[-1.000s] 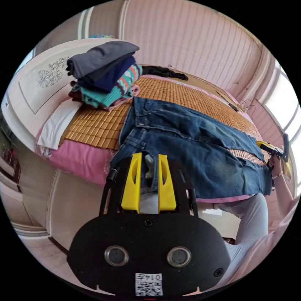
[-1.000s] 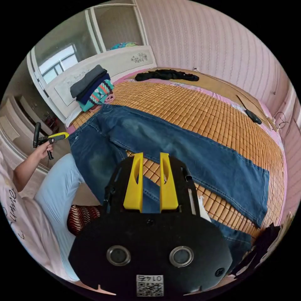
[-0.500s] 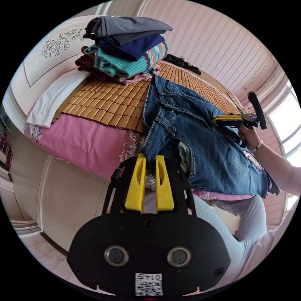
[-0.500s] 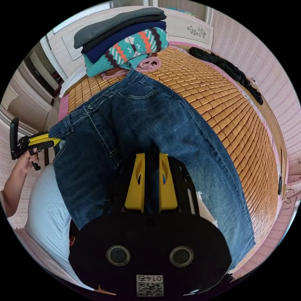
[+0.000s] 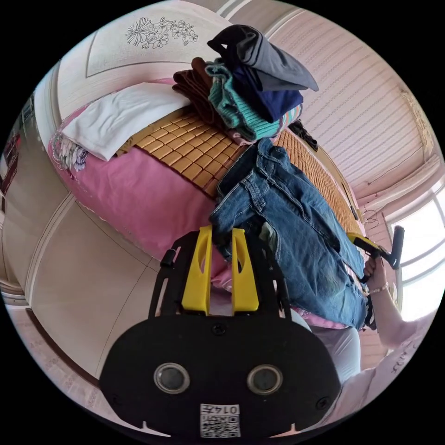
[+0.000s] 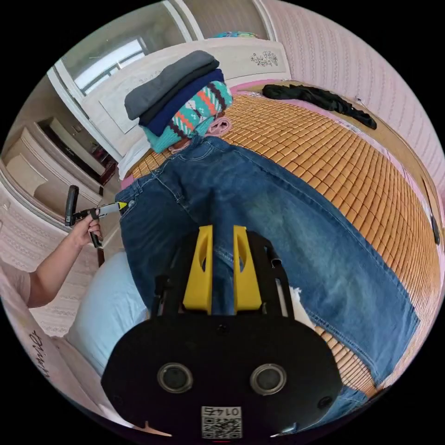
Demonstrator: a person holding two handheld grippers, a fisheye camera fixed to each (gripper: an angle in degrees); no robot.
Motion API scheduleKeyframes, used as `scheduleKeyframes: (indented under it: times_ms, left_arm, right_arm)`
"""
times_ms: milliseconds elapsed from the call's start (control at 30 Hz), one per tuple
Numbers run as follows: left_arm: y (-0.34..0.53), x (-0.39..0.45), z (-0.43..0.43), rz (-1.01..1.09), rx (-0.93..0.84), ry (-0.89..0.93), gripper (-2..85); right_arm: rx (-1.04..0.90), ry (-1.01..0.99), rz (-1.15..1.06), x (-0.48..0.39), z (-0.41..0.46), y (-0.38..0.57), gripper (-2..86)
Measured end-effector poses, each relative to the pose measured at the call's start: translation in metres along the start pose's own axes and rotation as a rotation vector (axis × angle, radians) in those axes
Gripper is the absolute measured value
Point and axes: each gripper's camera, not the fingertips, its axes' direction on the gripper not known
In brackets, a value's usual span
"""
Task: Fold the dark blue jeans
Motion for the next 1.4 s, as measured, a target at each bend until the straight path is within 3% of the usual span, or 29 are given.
scheduleKeyframes:
  times_ms: [133, 300, 433, 533, 633, 767, 833, 1100, 1233, 1400]
  left_arm:
    - [0.008, -0.004, -0.021, -0.062, 0.032, 0.067, 9.7]
    - [0.005, -0.002, -0.028, -0.125, 0.034, 0.090, 11.2]
    - [-0.010, 0.009, -0.023, -0.109, -0.061, -0.006, 9.4]
    - [-0.016, 0.013, -0.029, -0.065, -0.094, 0.011, 6.4]
    - [-0.018, 0.010, -0.035, -0.105, -0.106, 0.026, 4.6]
    - [-0.022, 0.016, -0.046, -0.092, -0.118, 0.010, 3.9]
    - [-0.027, 0.027, -0.060, -0.021, -0.106, -0.001, 3.8]
    - [-0.064, 0.075, -0.124, 0.177, 0.133, 0.186, 3.1]
    - [-0.118, 0.115, -0.127, 0.185, 0.199, 0.256, 2.8]
    - [-0.198, 0.147, -0.074, 0.062, 0.184, 0.274, 5.6]
  right_arm:
    - [0.049, 0.109, 0.448, 0.106, -0.110, 0.144, 7.3]
    - [0.094, 0.287, 0.978, 0.169, -0.208, 0.306, 8.0]
    - [0.395, 0.120, 1.384, 0.191, -0.252, 0.412, 10.4]
    - [0.550, 0.080, 1.520, 0.200, -0.267, 0.448, 11.8]
    - [0.573, 0.059, 1.588, 0.215, -0.275, 0.464, 11.4]
    - [0.647, -0.042, 1.511, 0.219, -0.295, 0.460, 4.8]
    - [0.641, 0.070, 1.397, 0.207, -0.332, 0.440, 2.3]
    - [0.662, 0.180, 0.989, 0.204, -0.460, 0.345, 0.8]
    - [0.577, 0.254, 0.839, 0.238, -0.509, 0.255, 1.1]
    - [0.410, 0.289, 0.860, 0.321, -0.515, 0.138, 3.4]
